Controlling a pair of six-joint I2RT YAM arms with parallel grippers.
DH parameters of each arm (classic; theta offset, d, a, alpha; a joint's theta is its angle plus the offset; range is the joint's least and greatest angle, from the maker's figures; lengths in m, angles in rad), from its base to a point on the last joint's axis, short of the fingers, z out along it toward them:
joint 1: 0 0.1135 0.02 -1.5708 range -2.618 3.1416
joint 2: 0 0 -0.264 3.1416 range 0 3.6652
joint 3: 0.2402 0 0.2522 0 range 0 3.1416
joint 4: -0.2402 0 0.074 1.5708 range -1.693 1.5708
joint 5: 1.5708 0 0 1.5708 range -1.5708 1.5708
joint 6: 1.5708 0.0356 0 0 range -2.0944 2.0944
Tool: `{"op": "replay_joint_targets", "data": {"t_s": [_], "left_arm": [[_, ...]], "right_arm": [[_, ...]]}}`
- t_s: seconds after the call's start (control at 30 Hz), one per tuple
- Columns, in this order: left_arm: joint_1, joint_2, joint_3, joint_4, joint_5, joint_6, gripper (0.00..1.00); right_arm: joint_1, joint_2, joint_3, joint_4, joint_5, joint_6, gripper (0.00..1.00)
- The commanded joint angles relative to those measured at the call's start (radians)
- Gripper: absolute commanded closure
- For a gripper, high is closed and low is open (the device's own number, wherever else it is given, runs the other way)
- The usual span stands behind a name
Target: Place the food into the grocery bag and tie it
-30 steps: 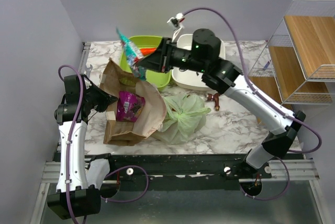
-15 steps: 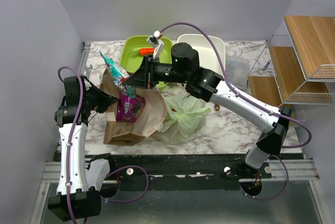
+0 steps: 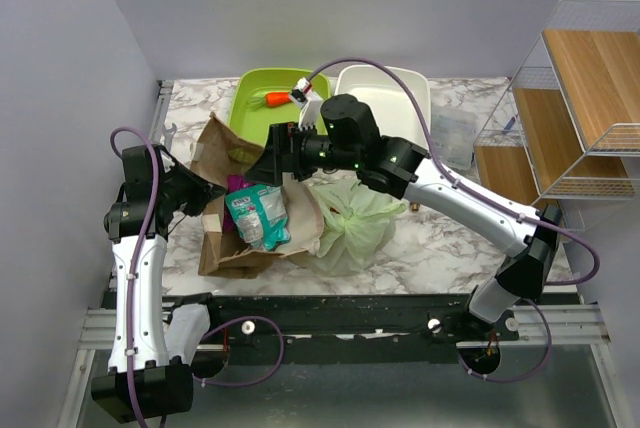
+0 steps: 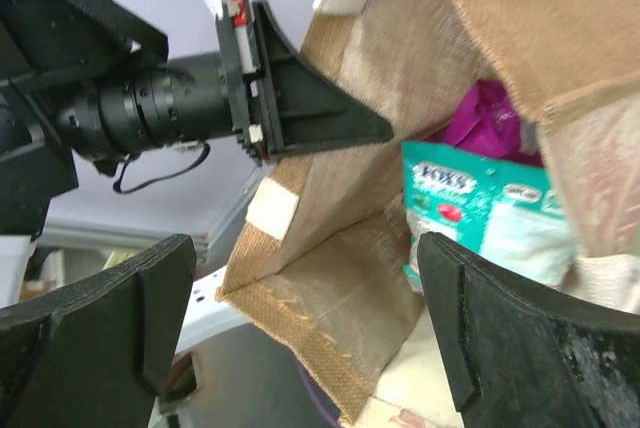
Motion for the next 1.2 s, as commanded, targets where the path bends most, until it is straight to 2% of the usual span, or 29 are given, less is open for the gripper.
{"op": "replay_joint_targets", "data": {"t_s": [0.0,0.1,0.17,0.3,0.43,0.57,0.63,0.7,0.73,0.8,0.83,0.87,1.03,1.17], "left_arm": [[-0.007,-0.020,0.022,-0.023,0.024,-0.014,1.00],[-0.007,-0.035,0.016,-0.029,0.023,-0.016,1.00],[-0.006,-0.044,0.010,-0.032,0.023,-0.017,1.00],[-0.006,-0.058,-0.004,-0.039,0.019,-0.018,1.00],[-0.006,-0.073,-0.018,-0.040,0.018,-0.022,1.00],[-0.006,-0.087,-0.030,-0.048,0.016,-0.023,1.00],[-0.007,-0.092,-0.032,-0.053,0.016,-0.020,1.00],[-0.006,-0.100,-0.031,-0.058,0.018,-0.019,1.00],[-0.006,-0.102,-0.030,-0.059,0.019,-0.018,1.00],[-0.006,-0.107,-0.028,-0.060,0.025,-0.016,1.00],[-0.007,-0.107,-0.025,-0.061,0.028,-0.016,1.00],[-0.006,-0.107,-0.018,-0.063,0.032,-0.017,1.00],[-0.006,-0.096,0.027,-0.091,0.040,-0.001,1.00],[-0.006,-0.071,0.089,-0.176,-0.021,0.054,1.00]], "right_arm": [[-0.004,-0.041,0.053,-0.125,0.219,-0.119,0.00],[-0.004,-0.076,0.015,-0.195,0.393,-0.175,0.00],[-0.003,-0.094,-0.029,-0.230,0.436,-0.208,0.01],[-0.003,-0.104,-0.114,-0.259,0.420,-0.243,0.04],[-0.004,-0.101,-0.180,-0.215,0.424,-0.253,0.09],[-0.002,-0.055,-0.181,-0.188,0.429,-0.258,0.14],[-0.003,-0.022,-0.159,-0.189,0.427,-0.256,0.23],[-0.003,0.006,-0.133,-0.186,0.425,-0.263,0.48],[-0.004,0.014,-0.118,-0.182,0.427,-0.267,0.57],[-0.003,0.027,-0.094,-0.172,0.428,-0.284,0.83],[-0.003,0.032,-0.072,-0.175,0.432,-0.292,0.94],[-0.003,0.037,-0.052,-0.183,0.438,-0.298,0.99],[-0.004,0.053,0.100,-0.262,0.491,-0.330,0.99],[-0.004,0.112,0.344,-0.476,0.594,-0.312,0.99]]}}
